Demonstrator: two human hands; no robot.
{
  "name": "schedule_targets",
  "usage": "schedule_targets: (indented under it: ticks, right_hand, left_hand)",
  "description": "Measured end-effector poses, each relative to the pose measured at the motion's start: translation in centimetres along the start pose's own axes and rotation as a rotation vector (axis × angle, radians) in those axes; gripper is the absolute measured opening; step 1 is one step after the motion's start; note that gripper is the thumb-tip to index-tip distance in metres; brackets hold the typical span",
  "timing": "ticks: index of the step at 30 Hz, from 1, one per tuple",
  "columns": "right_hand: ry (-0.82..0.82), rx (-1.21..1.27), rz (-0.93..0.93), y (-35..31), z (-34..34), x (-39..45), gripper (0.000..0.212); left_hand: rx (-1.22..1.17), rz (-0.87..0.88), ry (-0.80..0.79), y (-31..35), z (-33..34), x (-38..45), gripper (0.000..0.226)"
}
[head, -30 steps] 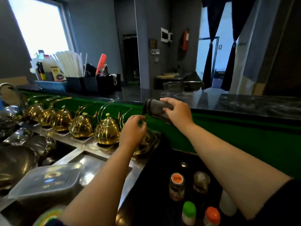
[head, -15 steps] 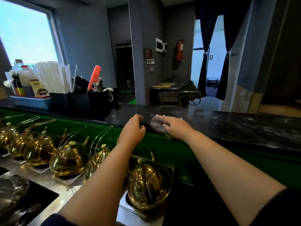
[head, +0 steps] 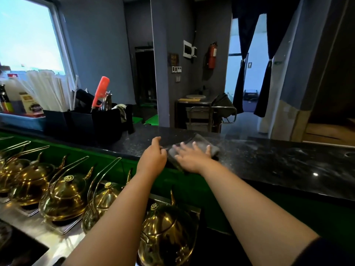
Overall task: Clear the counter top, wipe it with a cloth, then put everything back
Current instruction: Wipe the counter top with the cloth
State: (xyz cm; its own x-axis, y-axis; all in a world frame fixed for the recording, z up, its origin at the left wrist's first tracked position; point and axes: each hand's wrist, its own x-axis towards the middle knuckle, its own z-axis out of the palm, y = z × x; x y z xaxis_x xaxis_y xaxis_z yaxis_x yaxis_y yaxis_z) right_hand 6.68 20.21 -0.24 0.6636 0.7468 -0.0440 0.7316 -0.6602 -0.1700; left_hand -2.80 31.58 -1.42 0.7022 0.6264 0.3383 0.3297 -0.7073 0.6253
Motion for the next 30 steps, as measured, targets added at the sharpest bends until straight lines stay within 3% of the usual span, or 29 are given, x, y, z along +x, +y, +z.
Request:
schedule_targets:
  ticks: [4, 10, 17, 24, 30]
  right_hand:
    - [-0.080, 0.000, -0.059, 2.5, -0.9, 1.0, 0.051]
    - [-0.024, 0.054, 0.220, 6.2, -1.7, 4.5, 0.051]
    - [-0.113, -0.002, -0.055, 5.4, -2.3, 8.7, 0.047]
    - [-0.077, -0.002, 0.313, 7.6, -2.7, 12.6, 0.057]
    - [-0.168, -0.076, 0.017, 5.6, -2.4, 13.6, 0.054]
  left_hand:
    - [-0.076, -0.042, -0.001, 1.5, 1.4, 1.6, 0.048]
    - [0.000, -0.063, -0.102, 3.0, 3.5, 4.1, 0.053]
    - [0.180, -0.030, -0.070, 2.0, 4.9, 5.0, 0.053]
    - [0.277, 0.033, -0.128, 2.0, 5.0, 5.0, 0.054]
    - [0.297, 0.035, -0.123, 1.9, 5.0, 5.2, 0.047]
